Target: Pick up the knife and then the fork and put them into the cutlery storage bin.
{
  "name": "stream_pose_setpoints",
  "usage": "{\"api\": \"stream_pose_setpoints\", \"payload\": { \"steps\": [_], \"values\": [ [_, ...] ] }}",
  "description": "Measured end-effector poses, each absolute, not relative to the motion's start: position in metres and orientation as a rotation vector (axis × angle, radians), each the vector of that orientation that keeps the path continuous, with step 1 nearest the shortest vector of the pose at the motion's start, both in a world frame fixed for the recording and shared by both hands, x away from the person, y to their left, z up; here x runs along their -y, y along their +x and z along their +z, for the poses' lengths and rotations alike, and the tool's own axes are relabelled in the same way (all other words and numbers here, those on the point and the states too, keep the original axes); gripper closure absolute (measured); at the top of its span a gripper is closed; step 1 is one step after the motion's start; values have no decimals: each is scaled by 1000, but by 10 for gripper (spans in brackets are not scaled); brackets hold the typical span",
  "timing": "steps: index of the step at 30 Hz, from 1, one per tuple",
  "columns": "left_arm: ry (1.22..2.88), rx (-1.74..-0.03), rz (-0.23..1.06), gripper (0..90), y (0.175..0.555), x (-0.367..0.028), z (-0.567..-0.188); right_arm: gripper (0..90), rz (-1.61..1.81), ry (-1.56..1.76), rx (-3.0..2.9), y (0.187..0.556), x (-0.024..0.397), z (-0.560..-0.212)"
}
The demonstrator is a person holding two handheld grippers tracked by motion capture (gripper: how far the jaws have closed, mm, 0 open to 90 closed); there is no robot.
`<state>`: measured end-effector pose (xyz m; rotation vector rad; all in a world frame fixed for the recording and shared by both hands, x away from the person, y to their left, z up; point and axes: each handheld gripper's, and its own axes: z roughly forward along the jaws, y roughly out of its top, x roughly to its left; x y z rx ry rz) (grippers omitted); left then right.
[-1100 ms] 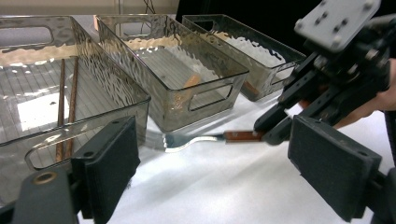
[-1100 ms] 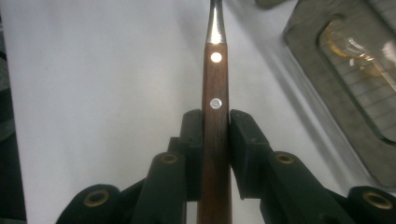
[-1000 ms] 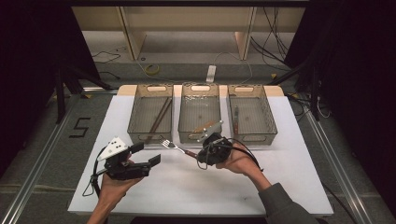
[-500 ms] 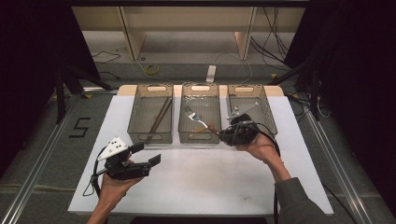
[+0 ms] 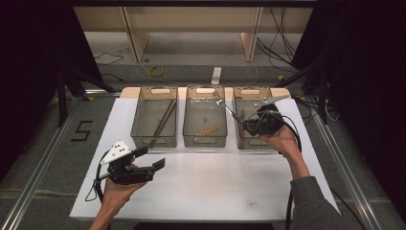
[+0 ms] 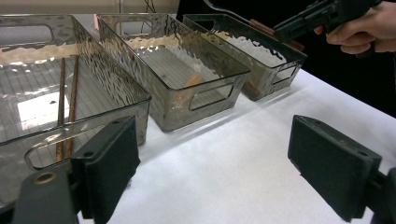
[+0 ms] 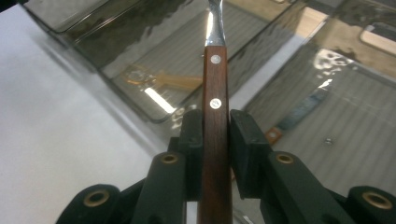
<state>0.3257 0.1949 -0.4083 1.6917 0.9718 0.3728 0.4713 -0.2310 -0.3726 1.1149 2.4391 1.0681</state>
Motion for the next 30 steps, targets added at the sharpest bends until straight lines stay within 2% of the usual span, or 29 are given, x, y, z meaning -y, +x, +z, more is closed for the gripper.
{"api": "stream_pose_setpoints", "payload": {
  "steps": [19,30],
  "values": [
    [1691,-970,374,156,326,-195,-408,766,964,1281,-2366,504,259,-371],
    [1693,-971,373,156,326,-195,-408,765,928,1336,-2330,508,270,-375]
  ]
}}
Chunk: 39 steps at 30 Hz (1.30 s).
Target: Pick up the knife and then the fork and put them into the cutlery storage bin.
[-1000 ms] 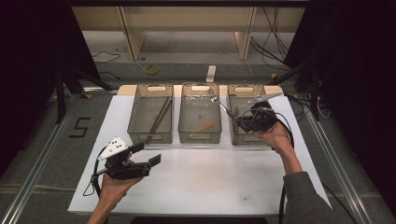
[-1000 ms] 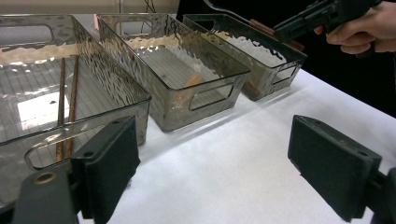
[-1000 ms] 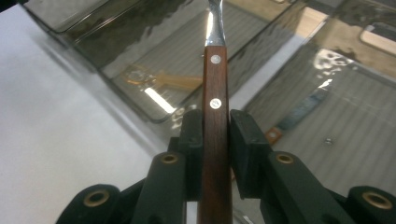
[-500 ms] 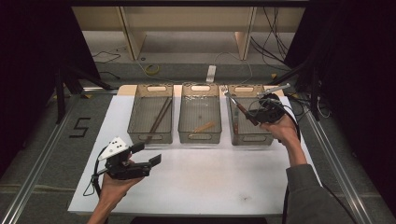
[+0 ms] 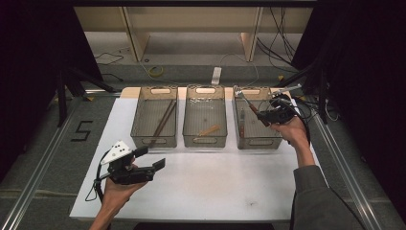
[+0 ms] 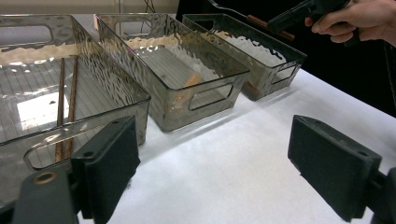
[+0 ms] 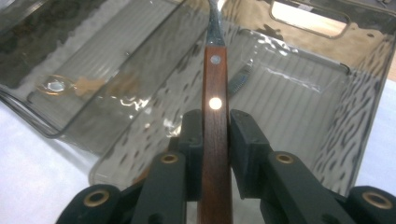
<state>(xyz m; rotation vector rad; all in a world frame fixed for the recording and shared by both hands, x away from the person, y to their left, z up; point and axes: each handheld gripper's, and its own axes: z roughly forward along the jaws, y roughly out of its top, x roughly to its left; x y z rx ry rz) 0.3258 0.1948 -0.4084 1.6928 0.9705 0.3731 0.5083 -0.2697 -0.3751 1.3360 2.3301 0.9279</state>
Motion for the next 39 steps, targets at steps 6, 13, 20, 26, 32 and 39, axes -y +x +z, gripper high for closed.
{"api": "stream_pose_setpoints", "payload": {
  "steps": [6,13,20,26,32,39],
  "values": [
    [1693,-970,374,156,326,-195,-408,766,895,1356,-2324,510,272,-379],
    [1694,-969,372,156,326,-195,-408,765,864,1366,-2328,513,270,-383],
    [1693,-970,373,156,326,-195,-408,765,836,1384,-2314,515,268,-387],
    [1694,-969,374,156,326,-194,-408,760,818,1405,-2315,518,266,-391],
    [1694,-968,373,156,326,-195,-408,524,848,1440,-2322,521,263,-394],
    [1695,-968,374,156,325,-195,-408,448,887,1405,-2327,514,260,-387]
  ]
}}
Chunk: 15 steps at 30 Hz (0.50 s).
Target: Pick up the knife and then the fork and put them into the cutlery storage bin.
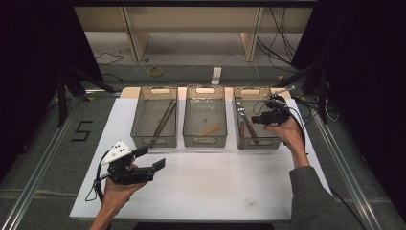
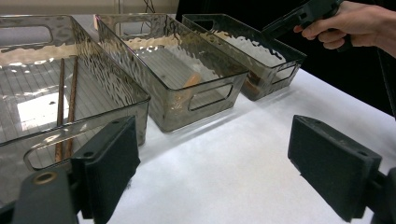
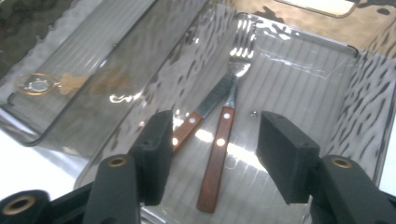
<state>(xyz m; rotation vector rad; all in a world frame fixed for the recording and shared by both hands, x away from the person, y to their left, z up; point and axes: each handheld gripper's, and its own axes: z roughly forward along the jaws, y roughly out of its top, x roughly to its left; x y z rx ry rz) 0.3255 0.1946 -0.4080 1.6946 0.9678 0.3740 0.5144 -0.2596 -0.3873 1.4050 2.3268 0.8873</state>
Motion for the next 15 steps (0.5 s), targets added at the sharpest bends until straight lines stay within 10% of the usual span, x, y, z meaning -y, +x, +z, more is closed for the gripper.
{"api": "stream_pose_setpoints", "payload": {
  "steps": [15],
  "values": [
    [1689,-969,360,155,326,-195,-408,356,1058,1268,-2335,475,241,-370]
  ]
}}
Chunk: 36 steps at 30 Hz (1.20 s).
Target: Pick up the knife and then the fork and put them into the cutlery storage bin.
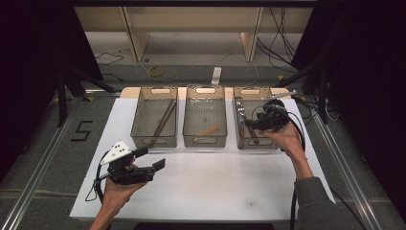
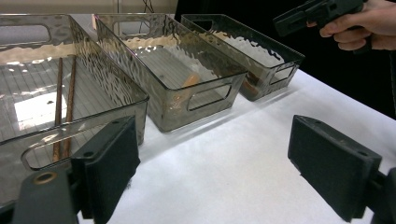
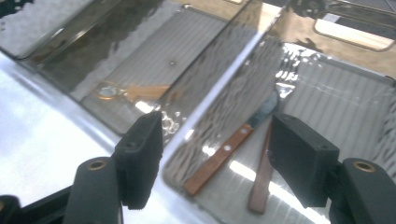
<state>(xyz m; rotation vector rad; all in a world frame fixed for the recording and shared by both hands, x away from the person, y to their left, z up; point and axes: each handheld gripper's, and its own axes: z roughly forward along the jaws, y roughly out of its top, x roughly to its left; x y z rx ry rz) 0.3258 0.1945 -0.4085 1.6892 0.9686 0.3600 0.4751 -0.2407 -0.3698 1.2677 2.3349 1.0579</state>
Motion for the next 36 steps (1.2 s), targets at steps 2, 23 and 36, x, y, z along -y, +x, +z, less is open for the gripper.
{"api": "stream_pose_setpoints", "payload": {
  "steps": [2,23,36],
  "values": [
    [1691,-967,360,155,326,-194,-409,345,1073,1261,-2332,470,239,-370],
    [1703,-961,343,155,326,-192,-409,288,1243,1165,-2308,418,222,-379],
    [1712,-956,348,155,326,-192,-409,253,1328,1146,-2289,394,220,-391]
  ]
}}
